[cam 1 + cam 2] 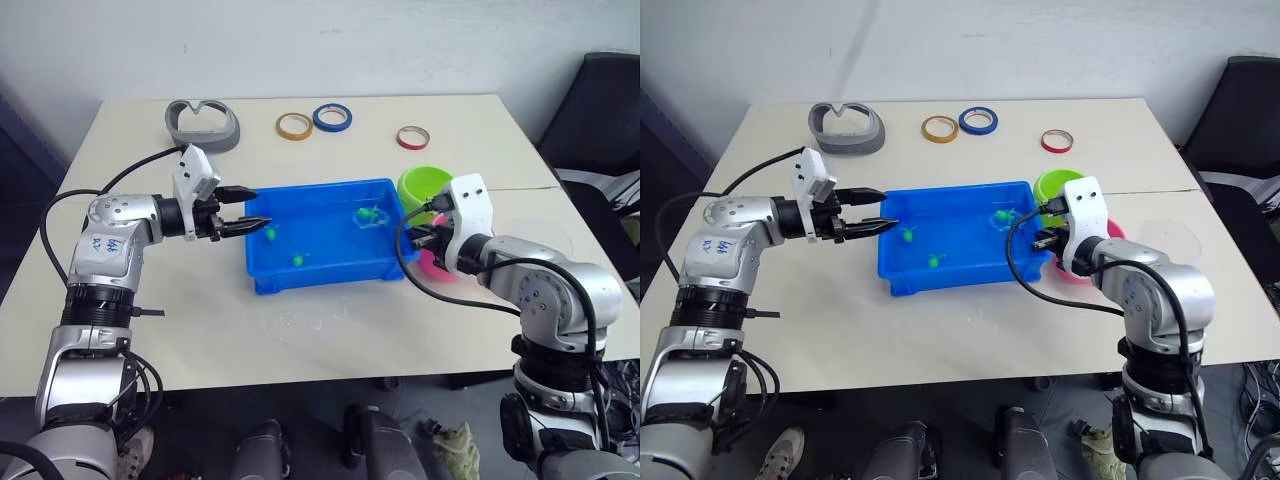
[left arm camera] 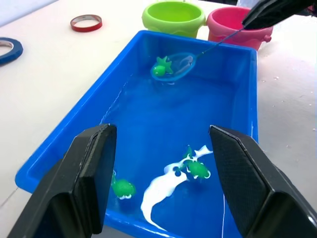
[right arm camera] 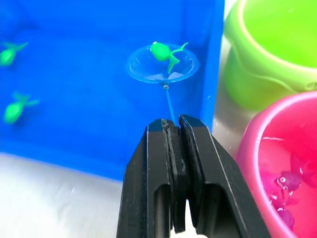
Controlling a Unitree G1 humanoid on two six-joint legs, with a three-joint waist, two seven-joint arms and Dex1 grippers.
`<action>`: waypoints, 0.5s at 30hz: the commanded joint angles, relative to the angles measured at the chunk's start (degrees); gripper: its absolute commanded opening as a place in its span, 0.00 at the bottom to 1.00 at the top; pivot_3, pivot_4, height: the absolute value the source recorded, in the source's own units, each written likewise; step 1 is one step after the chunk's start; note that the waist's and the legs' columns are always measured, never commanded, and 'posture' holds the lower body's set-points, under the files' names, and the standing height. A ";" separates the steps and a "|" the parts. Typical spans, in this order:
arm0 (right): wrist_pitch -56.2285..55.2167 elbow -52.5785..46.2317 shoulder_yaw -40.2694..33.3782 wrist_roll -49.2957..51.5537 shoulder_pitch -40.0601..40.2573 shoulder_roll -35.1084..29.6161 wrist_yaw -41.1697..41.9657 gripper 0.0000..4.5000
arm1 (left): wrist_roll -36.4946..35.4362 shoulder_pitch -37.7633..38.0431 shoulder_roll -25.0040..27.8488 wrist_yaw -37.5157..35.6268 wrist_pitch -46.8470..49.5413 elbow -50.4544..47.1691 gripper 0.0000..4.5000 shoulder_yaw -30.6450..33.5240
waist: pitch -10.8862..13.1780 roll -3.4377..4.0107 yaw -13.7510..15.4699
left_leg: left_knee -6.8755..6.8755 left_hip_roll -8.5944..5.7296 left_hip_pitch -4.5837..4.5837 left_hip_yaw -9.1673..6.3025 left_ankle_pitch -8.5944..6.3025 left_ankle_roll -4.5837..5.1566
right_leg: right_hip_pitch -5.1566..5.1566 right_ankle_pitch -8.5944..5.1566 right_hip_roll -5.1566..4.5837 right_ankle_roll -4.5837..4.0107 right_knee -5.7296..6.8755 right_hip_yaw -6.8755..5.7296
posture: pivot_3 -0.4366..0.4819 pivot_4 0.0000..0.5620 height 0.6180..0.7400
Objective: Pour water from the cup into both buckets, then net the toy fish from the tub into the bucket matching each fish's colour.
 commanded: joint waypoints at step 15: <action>1.73 -6.84 -13.69 7.13 -4.44 -2.84 0.99 0.00 | -0.65 -2.92 0.15 -1.52 -1.72 1.04 0.73 0.71 | 0.00 0.00 0.02 | -0.12 0.01 0.00 -0.01 0.00 0.00 | 0.00 0.00 0.03 0.01 -0.12 -0.01 | 0.48 0.27 0.78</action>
